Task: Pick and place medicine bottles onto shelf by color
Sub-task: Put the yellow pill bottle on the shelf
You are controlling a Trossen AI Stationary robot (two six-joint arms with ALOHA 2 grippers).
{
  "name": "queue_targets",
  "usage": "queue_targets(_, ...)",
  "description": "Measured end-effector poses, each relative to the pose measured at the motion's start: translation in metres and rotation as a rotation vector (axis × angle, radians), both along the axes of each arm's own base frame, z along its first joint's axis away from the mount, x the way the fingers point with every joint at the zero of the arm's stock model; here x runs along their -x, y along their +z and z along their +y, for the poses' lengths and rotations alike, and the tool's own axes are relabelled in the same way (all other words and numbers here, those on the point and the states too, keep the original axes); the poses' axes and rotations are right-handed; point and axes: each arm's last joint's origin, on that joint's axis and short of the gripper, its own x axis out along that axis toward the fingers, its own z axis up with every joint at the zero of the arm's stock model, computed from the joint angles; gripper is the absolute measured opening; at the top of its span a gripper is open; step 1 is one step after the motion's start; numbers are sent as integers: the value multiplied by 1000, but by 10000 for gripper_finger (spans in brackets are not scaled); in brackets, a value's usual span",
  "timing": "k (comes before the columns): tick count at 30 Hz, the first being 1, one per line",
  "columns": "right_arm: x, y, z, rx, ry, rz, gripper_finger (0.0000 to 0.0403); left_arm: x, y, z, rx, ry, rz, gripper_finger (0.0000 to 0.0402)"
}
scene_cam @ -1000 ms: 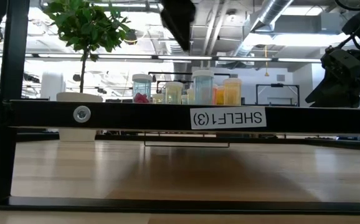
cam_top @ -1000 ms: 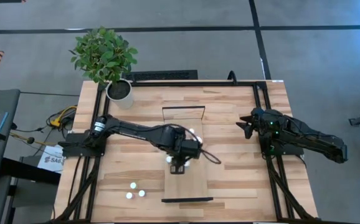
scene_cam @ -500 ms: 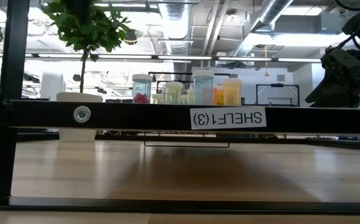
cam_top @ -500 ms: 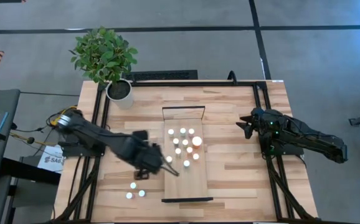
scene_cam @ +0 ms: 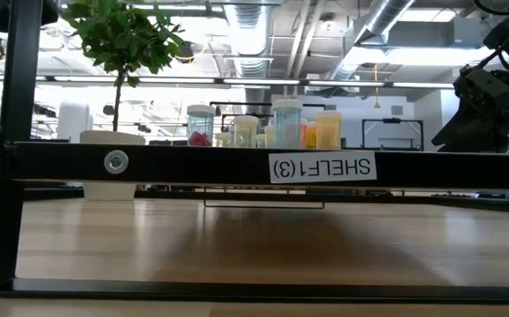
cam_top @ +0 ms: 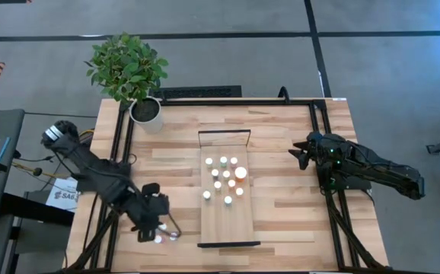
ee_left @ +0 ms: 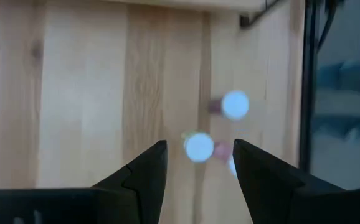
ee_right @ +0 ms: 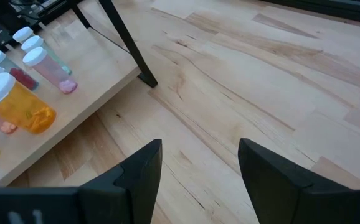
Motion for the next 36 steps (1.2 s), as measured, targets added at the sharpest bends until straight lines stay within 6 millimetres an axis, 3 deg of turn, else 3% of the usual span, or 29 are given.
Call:
queue_targets(5, 0, 0, 0, 0, 0, 0, 234, 10, -11, -11, -73, -122, -41, 170)
queue_targets(12, 0, 0, 0, 0, 0, 0, 234, 13, -18, -11, -102, -87, -58, 173)
queue_targets(21, 0, 0, 0, 0, 0, 0, 234, 23, -34, -21, -70, -146, -54, 221)
queue_targets(36, 0, 0, 0, 0, 0, 0, 234, 27, -65, -24, -71, -212, -146, 224)
